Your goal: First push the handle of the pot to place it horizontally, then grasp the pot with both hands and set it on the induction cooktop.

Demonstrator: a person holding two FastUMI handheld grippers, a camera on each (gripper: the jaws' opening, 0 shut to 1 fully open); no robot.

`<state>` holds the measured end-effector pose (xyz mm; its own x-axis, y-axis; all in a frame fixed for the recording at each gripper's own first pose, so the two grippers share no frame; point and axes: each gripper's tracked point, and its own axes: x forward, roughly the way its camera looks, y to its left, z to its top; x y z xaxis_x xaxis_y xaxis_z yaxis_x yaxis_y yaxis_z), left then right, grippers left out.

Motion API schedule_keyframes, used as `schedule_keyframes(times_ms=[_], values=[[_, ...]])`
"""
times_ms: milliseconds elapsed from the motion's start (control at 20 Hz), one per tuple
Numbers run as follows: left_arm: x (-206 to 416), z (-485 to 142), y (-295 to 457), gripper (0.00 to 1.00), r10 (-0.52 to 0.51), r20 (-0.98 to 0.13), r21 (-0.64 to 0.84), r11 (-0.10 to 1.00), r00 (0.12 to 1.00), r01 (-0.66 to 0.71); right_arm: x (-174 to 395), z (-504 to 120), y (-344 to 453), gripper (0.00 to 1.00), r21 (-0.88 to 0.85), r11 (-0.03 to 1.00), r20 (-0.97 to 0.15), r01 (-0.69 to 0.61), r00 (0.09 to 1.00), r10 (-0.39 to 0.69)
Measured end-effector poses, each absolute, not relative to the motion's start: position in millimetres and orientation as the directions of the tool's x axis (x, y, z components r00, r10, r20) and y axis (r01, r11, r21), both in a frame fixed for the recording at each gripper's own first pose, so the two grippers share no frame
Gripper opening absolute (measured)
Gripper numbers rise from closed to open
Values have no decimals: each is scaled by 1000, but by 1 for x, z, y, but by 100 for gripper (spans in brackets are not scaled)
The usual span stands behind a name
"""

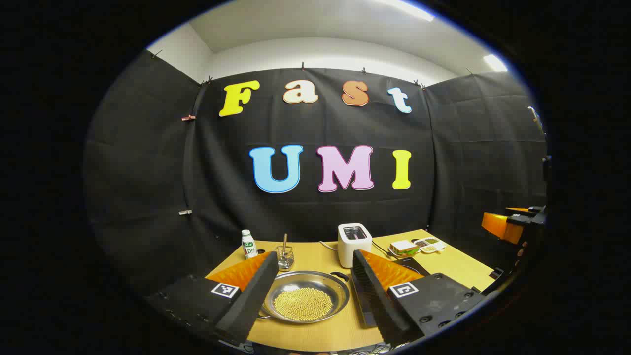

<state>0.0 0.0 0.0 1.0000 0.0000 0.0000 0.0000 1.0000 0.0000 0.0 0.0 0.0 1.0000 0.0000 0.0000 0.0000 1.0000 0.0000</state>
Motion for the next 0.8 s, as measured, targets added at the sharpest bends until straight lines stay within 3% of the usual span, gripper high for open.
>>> schedule_keyframes(times_ms=[50,250,350,400,800], values=[[1,2,-1,95,-5,1,-2,1000,1000,5,0,2,2,94,6,1000,5,-5,1000,5],[10,5,0,95,-21,-4,-10,1000,1000,21,3,17,10,98,-28,1000,57,-14,998,16],[14,7,2,95,-22,-9,-20,1000,1000,22,4,23,18,94,-55,998,72,-34,997,38],[16,6,5,95,-19,-12,-28,999,1000,19,4,26,20,98,-71,997,78,-40,996,45],[20,-2,15,95,-14,-25,-51,999,1000,13,6,14,18,98,-106,993,42,-57,997,61]])
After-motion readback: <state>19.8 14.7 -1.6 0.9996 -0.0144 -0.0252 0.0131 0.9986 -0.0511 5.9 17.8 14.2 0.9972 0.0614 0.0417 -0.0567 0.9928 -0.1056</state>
